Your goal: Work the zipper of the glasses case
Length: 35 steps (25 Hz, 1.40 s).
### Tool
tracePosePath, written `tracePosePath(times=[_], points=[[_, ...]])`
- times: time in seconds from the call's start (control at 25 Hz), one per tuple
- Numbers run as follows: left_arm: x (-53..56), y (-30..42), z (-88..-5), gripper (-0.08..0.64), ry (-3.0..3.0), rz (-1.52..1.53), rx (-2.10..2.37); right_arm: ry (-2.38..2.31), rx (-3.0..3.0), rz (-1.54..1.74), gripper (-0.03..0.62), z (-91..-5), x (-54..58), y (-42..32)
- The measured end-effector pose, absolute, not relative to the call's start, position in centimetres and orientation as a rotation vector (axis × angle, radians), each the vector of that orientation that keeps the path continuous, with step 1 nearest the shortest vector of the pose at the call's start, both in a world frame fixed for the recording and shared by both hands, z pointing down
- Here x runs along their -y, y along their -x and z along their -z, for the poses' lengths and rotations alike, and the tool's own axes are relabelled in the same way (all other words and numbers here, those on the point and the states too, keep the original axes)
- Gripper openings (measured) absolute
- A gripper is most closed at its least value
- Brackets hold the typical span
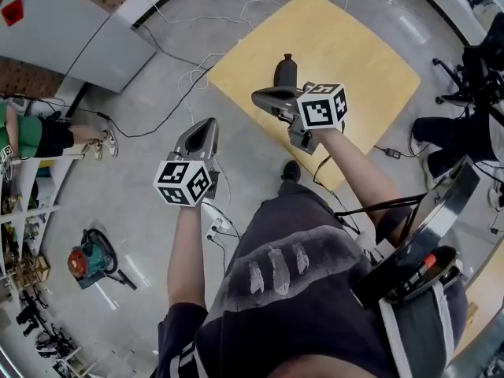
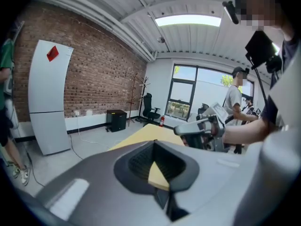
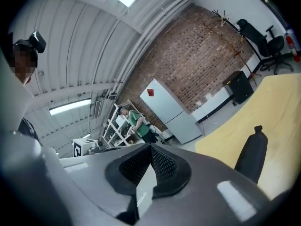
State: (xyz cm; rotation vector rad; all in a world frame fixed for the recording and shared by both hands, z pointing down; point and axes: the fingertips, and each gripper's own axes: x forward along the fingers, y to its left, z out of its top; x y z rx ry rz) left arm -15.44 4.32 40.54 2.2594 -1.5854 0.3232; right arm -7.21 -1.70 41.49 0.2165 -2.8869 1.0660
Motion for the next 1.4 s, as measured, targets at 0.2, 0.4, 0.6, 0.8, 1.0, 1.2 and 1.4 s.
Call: tracePosePath(times=[0.2, 0.4, 0.6, 0.8, 1.0, 1.2, 1.4], points=[[-10.3, 15.0, -40.5, -0.002, -2.289, -0.258, 1.571, -0.216, 2.908, -1.012, 0.003, -40.9, -4.5, 6.7], [-13.6, 13.3, -40.1, -0.002, -2.323, -0.268, 1.517, -0.286, 2.887, -0.993, 0.003, -40.0, -8.2, 4.9], [-15.6, 10.3, -38.3, -0.002, -2.357, -0.238, 1.517, -0.246, 2.905, -0.939, 0.003, -37.7, -11.7, 2.8], [-17.0, 6.5, -36.1, -0.002, -2.364, -0.177, 1.605, -0.144, 2.962, -0.698, 0.002, -34.8, -14.5, -0.1], [-18.9, 2.8, -35.3, -0.002, -2.338, -0.111, 1.660, -0.010, 3.009, -0.607, 0.003, -32.6, -17.4, -2.6], [-20.6, -1.4, -35.3, -0.002, -2.330, -0.124, 1.676, 0.053, 3.023, -0.588, 0.002, -32.3, -19.1, -5.9], [-21.9, -3.7, -34.4, -0.002, -2.306, -0.154, 1.731, 0.128, 3.020, -0.623, 0.002, -32.7, -19.7, -7.9]])
